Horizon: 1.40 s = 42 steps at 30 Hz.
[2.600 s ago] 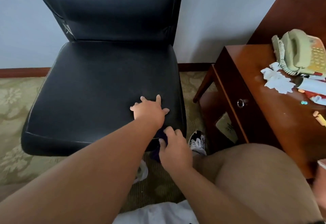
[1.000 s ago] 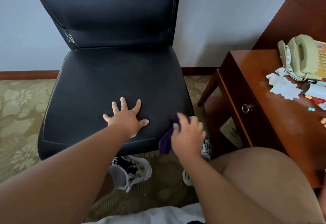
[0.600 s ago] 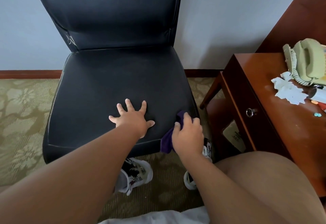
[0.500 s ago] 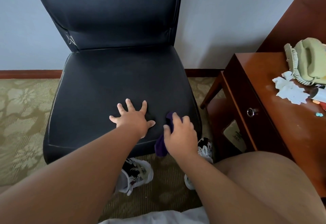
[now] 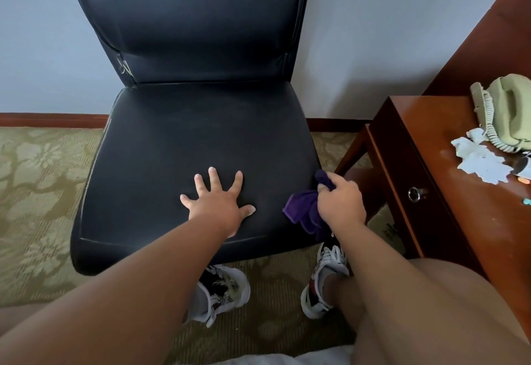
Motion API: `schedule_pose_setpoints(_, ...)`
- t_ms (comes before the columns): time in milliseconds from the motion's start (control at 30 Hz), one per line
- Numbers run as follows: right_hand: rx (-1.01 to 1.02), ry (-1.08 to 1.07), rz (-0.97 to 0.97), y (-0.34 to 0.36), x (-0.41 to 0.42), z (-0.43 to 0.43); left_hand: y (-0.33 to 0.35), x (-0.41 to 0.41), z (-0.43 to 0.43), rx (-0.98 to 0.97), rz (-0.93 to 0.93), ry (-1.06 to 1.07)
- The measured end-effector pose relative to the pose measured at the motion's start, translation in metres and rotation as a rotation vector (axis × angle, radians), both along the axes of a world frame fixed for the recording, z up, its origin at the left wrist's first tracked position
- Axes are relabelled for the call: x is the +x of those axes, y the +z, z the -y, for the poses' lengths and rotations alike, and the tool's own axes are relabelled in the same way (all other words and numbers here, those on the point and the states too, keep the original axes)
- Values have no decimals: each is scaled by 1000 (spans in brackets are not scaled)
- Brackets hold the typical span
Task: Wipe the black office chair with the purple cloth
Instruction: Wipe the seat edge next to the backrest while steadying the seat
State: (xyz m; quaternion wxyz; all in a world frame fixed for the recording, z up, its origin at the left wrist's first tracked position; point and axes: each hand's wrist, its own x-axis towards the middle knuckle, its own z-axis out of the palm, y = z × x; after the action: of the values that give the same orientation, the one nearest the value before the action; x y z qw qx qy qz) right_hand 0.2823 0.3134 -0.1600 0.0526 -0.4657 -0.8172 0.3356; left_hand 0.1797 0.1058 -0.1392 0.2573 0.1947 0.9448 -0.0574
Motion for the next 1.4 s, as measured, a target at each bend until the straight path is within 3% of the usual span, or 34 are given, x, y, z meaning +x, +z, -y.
schedule_pose_setpoints(100,-104,-97,-93,-2,-1,2,0,0,-2,0,5,7)
schedule_pose_setpoints(400,195,180,208,7,30,42,-3,-2,11,-30,-34,-32)
schedule_pose_setpoints(567,108,115,116,2,34,48,-6,-8,31,17,-45,-84)
schedule_pose_setpoints(700,160,119,42,-1,21,47,-5,-12,38,32,-25,-99)
schedule_pose_setpoints(933,81,135,30,1,-7,25,-5,-14,41,21,-21,-94)
schedule_pose_setpoints(1133,95,168,9,-4,17,38,-6,-11,36,-25,-65,-108)
schedule_pose_setpoints(1400,-27,42,-118,-11,62,82,-3,-9,31,-33,-55,-96)
